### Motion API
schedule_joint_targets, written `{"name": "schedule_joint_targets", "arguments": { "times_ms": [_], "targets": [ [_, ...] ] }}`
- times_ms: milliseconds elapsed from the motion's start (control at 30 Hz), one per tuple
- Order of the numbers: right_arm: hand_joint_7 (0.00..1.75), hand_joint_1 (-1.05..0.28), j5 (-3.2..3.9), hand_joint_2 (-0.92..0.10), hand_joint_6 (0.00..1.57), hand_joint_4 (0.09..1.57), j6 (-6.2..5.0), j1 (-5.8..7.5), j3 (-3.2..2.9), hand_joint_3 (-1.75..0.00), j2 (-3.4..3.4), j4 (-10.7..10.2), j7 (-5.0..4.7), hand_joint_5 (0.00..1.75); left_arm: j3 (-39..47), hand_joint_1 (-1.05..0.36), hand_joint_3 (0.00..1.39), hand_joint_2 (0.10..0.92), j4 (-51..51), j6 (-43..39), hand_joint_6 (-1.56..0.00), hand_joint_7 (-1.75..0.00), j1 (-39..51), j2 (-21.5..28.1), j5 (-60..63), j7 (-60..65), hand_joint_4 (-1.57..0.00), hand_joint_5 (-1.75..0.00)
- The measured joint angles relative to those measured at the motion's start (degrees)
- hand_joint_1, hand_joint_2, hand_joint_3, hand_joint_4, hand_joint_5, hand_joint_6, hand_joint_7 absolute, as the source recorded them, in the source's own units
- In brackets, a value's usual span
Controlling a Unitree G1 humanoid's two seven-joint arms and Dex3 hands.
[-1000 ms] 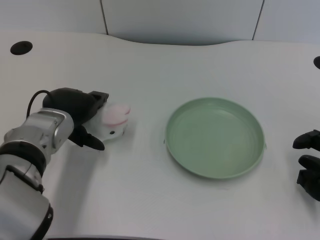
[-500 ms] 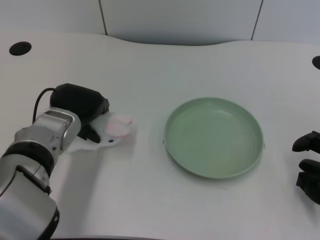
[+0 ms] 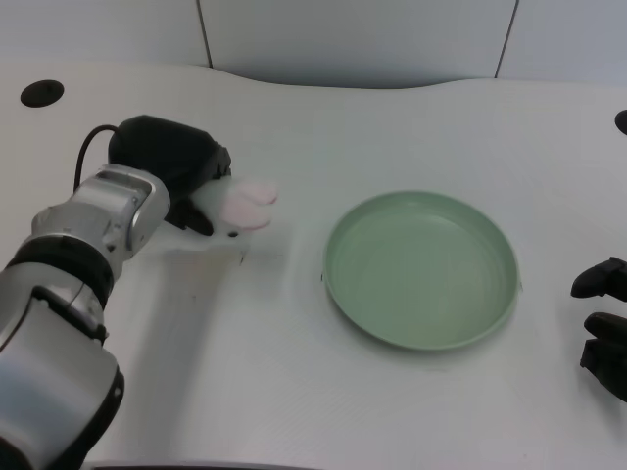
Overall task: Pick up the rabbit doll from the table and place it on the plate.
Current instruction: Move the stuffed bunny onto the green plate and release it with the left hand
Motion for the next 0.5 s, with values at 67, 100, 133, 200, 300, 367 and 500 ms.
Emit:
{"name": "schedule_joint_targets", "arguments": {
  "times_ms": [67, 100, 133, 200, 300, 367, 500],
  "targets": [
    [1.75, -0.36, -0.01, -0.92, 0.40, 1.10, 0.22, 0.00, 0.01, -0.04, 0.00, -0.04, -0.06, 1.75, 0.21, -0.40, 0.04, 0.921, -0.01, -0.69, -1.11, -0.10, -1.48, -0.16, 0.02, 0.03, -0.73, -1.22],
    [1.75, -0.36, -0.01, -0.92, 0.41, 1.15, 0.23, 0.00, 0.02, -0.04, 0.01, -0.04, 0.07, 1.75, 0.21, -0.41, 0.04, 0.921, -0.01, -1.16, -1.11, -0.10, -2.36, -0.34, 0.04, 0.09, -0.72, -1.26],
    [1.75, -0.36, -0.01, -0.92, 0.42, 1.17, 0.23, -0.01, 0.02, -0.04, 0.02, -0.04, 0.34, 1.75, 0.22, -0.41, 0.04, 0.921, -0.04, -1.52, -1.11, -0.11, -3.19, -0.56, 0.06, 0.19, -0.72, -1.29],
    [1.74, -0.35, 0.02, -0.92, 0.40, 1.23, 0.23, -0.01, 0.00, -0.04, 0.08, -0.04, 0.76, 1.75, 0.21, -0.42, 0.06, 0.920, -0.11, -2.25, -0.92, -0.57, -4.59, -1.35, 0.07, 0.51, -0.69, -1.44],
    [1.75, -0.36, 0.06, -0.91, 0.38, 1.19, 0.23, 0.00, -0.04, -0.03, 0.27, -0.03, 0.79, 1.75, 0.32, -0.43, 0.03, 0.920, -0.31, -3.93, -0.76, -0.78, -5.72, -3.32, 0.02, 1.39, -0.75, -1.36],
    [1.74, -0.36, 0.06, -0.90, 0.38, 1.16, 0.28, -0.01, -0.04, -0.01, 0.43, -0.01, 0.66, 1.75, 0.47, -0.45, 0.04, 0.921, -0.38, -5.08, -0.78, -0.79, -6.10, -4.96, -0.23, 1.77, -0.72, -1.32],
    [1.74, -0.35, 0.06, -0.91, 0.33, 1.11, 0.88, -0.01, -0.06, -0.01, 0.69, 0.00, -0.51, 1.75, 0.41, -0.46, 0.04, 0.920, -0.47, -6.00, -0.72, -0.89, -6.32, -8.67, -1.00, 1.85, -0.78, -1.24]
  ]
}}
